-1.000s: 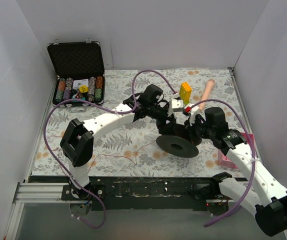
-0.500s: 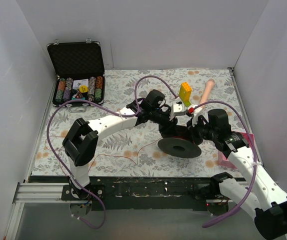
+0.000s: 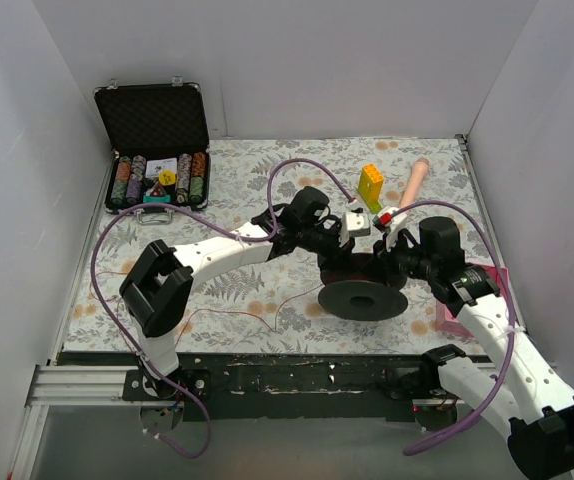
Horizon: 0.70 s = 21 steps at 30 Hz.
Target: Wrap the cables
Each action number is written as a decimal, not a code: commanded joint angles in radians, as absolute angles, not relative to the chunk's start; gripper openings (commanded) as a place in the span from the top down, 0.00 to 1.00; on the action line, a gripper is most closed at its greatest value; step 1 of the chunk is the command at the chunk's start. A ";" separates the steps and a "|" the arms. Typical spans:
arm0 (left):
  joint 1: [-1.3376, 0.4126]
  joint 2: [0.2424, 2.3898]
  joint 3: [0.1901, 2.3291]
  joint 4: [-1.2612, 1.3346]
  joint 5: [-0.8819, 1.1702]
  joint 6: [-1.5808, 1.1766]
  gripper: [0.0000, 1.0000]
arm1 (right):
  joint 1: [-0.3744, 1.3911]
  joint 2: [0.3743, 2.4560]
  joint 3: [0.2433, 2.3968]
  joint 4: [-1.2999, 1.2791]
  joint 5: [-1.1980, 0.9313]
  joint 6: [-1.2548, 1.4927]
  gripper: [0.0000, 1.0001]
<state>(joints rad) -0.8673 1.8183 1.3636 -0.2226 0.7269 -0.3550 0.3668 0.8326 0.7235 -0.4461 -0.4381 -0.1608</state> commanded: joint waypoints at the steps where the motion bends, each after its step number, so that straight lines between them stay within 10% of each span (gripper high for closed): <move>1: -0.870 1.726 1.351 -0.224 0.499 -0.520 1.00 | 0.364 0.819 0.764 -0.437 -0.403 -0.126 0.60; 5: -0.868 1.672 1.347 -0.222 0.318 -0.537 1.00 | 0.364 0.825 0.844 -0.471 -0.382 -0.094 0.37; 21: -0.746 1.529 1.477 -0.287 -0.073 -0.615 1.00 | 0.364 0.810 1.009 -0.380 -0.330 0.021 0.25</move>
